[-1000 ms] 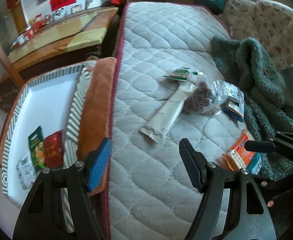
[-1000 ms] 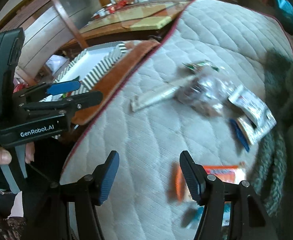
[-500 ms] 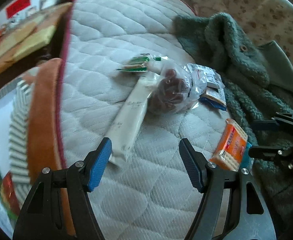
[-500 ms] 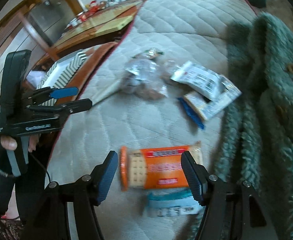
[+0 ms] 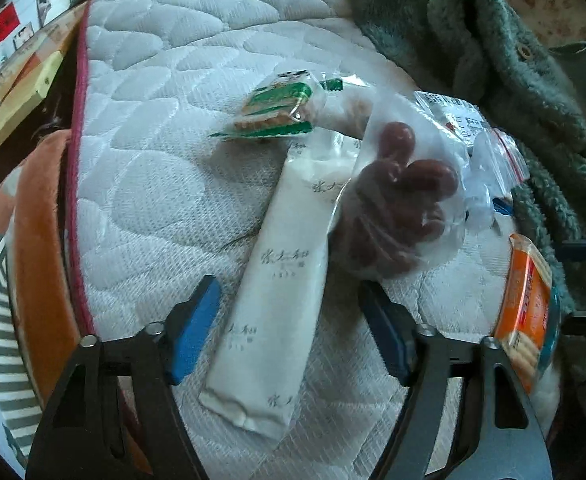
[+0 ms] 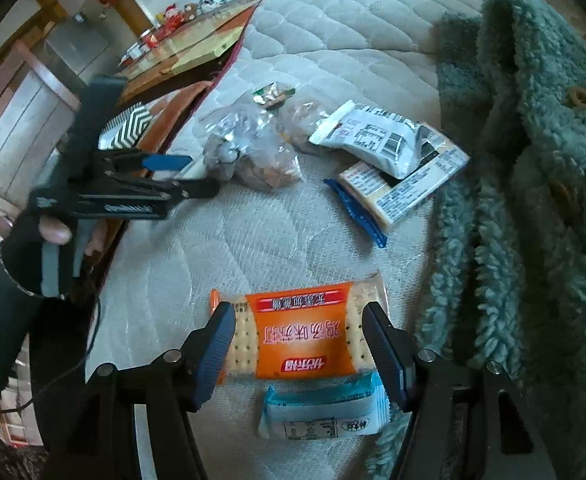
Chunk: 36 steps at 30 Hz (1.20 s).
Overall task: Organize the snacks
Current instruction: 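Grasp the white stick packet with left while right grasps the date bag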
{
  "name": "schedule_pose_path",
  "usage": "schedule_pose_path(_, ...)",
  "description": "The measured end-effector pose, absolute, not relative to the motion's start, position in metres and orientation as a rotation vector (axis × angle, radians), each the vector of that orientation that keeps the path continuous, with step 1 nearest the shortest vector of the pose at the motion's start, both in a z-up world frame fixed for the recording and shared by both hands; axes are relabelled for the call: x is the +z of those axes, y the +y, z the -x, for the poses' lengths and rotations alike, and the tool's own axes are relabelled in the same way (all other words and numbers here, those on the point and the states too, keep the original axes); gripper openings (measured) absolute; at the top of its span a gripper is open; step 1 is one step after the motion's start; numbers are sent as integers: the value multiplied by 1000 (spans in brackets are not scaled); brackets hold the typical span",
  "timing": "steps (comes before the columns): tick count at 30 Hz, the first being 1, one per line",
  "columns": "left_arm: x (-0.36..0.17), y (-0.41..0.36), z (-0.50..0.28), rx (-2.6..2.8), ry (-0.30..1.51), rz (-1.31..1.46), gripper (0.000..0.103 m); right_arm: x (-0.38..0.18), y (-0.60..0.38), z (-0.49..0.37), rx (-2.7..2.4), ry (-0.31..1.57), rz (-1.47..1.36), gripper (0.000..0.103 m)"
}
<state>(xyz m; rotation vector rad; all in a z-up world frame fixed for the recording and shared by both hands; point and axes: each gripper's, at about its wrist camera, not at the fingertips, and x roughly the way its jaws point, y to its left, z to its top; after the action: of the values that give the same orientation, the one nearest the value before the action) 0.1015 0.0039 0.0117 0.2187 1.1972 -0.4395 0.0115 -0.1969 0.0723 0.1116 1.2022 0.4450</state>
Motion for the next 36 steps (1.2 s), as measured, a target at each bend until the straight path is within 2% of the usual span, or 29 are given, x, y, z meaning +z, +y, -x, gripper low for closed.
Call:
schedule_pose_path(5, 12, 5, -105, -415, 1200, -184, 77, 86, -170, -35, 508, 1105, -72, 65)
schedule_pose_path(7, 13, 8, -105, -389, 1197, -168, 66, 91, -155, -45, 535, 1069, -40, 67)
schedule_pose_path(9, 14, 9, -105, -372, 1197, -171, 63, 94, -138, -60, 567, 1048, 5, 70)
schedule_pose_path(16, 11, 6, -105, -397, 1184, -237, 63, 77, -106, -116, 584, 1095, 44, 70)
schedule_pose_path(17, 11, 6, -106, -397, 1185, -237, 63, 68, -104, -122, 592, 1125, 33, 69)
schedule_pose_path(18, 10, 6, -108, -396, 1188, -232, 63, 63, -104, -124, 599, 1140, 26, 59)
schedule_pose_path(21, 10, 6, -107, -387, 1189, -220, 60, 57, -104, -119, 613, 1129, 24, 42)
schedule_pose_path(23, 13, 6, -102, -386, 1180, -224, 40, 62, -109, -111, 615, 1111, 24, 37)
schedule_pose_path(24, 15, 6, -101, -391, 1180, -216, 33, 64, -111, -109, 615, 1106, 21, 36)
schedule_pose_path(25, 17, 6, -98, -383, 1177, -218, 32, 67, -115, -104, 620, 1105, 14, 36)
schedule_pose_path(36, 34, 26, -37, -279, 1163, -48, 30, 83, -151, -40, 597, 1107, -46, 35)
